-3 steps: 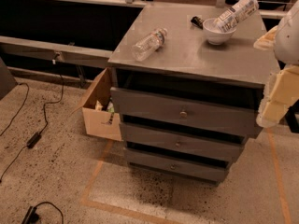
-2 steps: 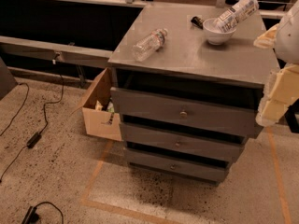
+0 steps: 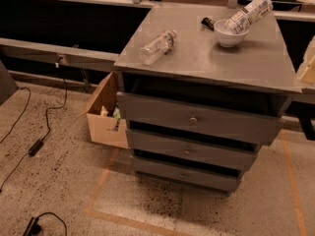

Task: Pick blue plastic bottle from white bowl and place on counter

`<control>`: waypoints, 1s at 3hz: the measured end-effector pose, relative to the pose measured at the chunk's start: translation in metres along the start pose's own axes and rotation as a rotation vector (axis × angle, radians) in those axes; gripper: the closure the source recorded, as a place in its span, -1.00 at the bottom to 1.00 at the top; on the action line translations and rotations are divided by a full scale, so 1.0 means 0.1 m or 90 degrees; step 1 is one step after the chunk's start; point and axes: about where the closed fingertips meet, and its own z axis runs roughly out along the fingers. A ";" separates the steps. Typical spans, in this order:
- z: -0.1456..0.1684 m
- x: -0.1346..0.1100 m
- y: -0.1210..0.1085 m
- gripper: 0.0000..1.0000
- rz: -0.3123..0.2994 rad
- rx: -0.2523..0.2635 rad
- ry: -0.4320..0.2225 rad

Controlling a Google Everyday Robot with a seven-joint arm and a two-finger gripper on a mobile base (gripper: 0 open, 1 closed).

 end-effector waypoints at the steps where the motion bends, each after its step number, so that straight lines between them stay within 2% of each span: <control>1: -0.03 0.13 -0.63 -1.00 -0.087 0.123 0.008; 2: 0.01 0.22 -1.02 -1.00 -0.158 0.216 0.049; 3: 0.39 0.51 -1.60 -1.00 -0.184 0.278 0.156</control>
Offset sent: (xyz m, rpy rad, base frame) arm 0.1494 -0.0798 0.0791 -0.5526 -0.6520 0.0818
